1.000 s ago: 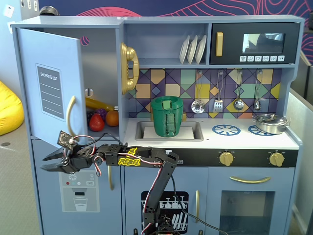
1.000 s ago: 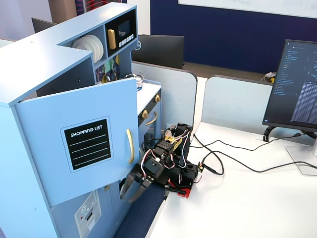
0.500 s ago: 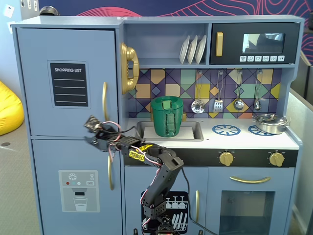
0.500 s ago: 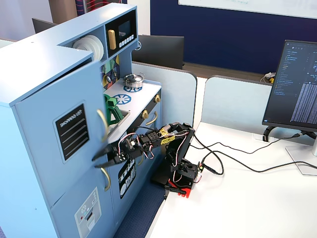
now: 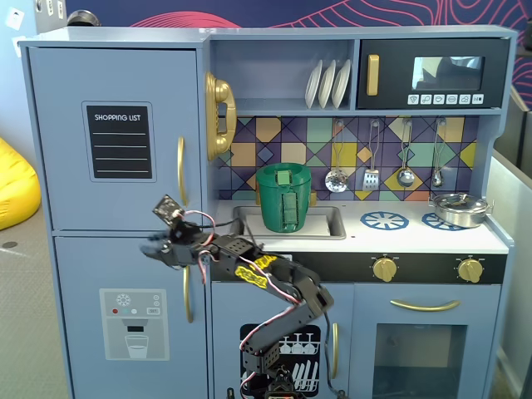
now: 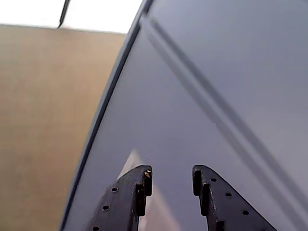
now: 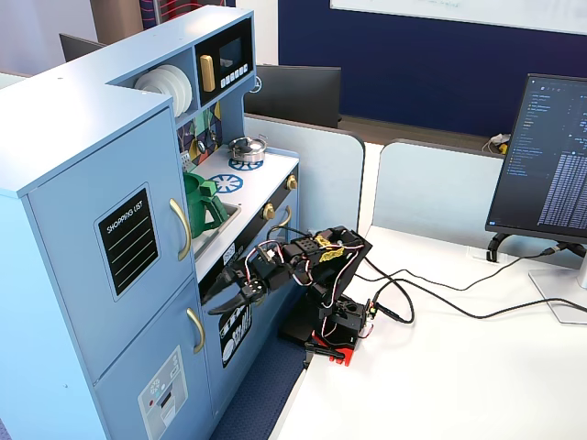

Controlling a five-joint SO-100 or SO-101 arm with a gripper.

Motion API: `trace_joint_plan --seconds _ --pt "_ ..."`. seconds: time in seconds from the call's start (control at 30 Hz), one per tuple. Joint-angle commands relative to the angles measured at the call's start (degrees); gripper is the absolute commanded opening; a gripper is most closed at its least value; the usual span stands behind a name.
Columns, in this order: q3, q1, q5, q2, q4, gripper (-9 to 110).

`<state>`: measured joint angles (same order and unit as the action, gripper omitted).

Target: Close the left cabinet door

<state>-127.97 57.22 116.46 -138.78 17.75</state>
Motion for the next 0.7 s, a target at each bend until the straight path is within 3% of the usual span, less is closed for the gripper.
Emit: trace_joint_plan --seconds 0.0,0.33,0.5,0.67 --pt "-6.33 -4.57 -5.27 -10.37 11.16 0" --pt "-26.19 -41.04 -18.28 -20.21 30.5 0" --pt "-35.77 -50.19 -23.73 -29.18 37.09 0" --pt "-40.78 -52.47 -26.72 -37.97 49.39 0"
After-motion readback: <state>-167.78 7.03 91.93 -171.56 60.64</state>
